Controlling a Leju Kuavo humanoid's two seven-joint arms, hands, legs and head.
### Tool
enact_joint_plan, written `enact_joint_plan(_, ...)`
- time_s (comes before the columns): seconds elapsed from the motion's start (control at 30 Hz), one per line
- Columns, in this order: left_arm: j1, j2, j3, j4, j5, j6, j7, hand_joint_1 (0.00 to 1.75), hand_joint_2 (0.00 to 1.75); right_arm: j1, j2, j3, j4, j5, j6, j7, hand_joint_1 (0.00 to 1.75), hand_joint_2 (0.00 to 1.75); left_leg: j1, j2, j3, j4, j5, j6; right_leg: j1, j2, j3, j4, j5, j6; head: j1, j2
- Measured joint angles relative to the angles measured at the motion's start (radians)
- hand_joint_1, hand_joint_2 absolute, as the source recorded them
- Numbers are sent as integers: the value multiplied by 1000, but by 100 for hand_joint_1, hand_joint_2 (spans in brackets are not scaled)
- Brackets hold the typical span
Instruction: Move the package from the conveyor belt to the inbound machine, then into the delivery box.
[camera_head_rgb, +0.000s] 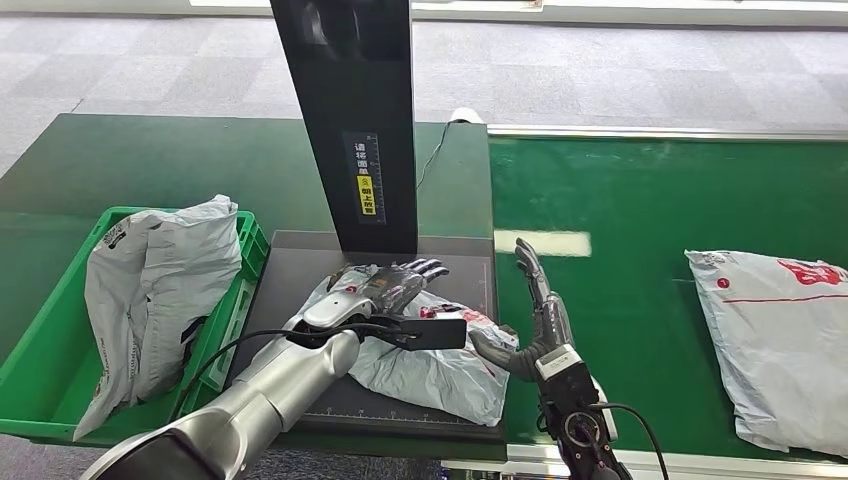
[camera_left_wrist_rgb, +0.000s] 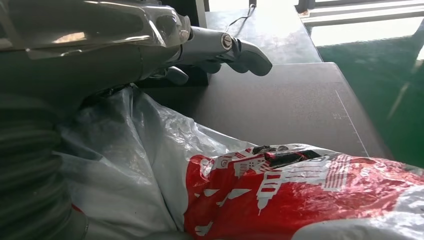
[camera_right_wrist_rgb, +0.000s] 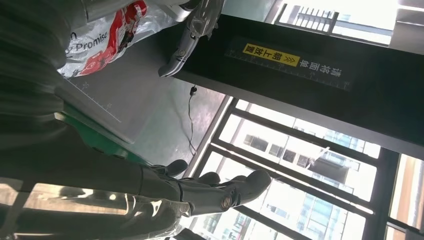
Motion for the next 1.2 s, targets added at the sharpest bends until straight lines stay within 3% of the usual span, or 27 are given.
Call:
enact_joint_plan(0.03, -2, -1, -1, 3, 0, 0, 0, 2, 175, 0, 0, -1, 0, 0, 0, 0, 0, 175, 0, 0, 0, 0, 0, 0, 0, 0, 0, 0, 0, 0, 0, 0)
enact_joint_plan(0.17, -4, -1, -4, 10, 7, -1, -1, 174, 175, 3, 1, -4, 0, 1, -3, 5, 0, 175, 0, -1, 2, 0, 0, 0, 0, -1, 2, 0, 0, 0, 0, 0)
enact_joint_plan(0.6, 19, 16, -28, -2, 52, 58, -31, 175, 175, 40, 1, -30, -26, 3, -4, 22, 0, 175, -1, -1, 1, 0, 1, 2, -1, -3, 1, 0, 0, 1, 0, 0)
enact_joint_plan(0.87, 26, 22, -41, -12, 53, 27, -1, 175, 175, 61, 1, -48, -51, 3, -4, 28, 0, 175, -1, -1, -1, 0, 1, 2, -1, -3, -1, 0, 0, 1, 0, 0)
enact_joint_plan(1.07, 57, 41, -37, -61, 88, 158, -52, 175, 175, 84, 1, -61, -79, -7, -2, 29, 0, 175, -1, -1, -1, 0, 1, 2, -1, -3, -1, 0, 0, 1, 0, 0)
enact_joint_plan(1.2, 107, 68, -8, -181, 125, 334, -92, 175, 175, 109, 0, -73, -112, -16, -2, 29, 0, 175, -1, -1, -3, 0, 1, 2, -1, -2, -3, 0, 0, 1, 0, 0)
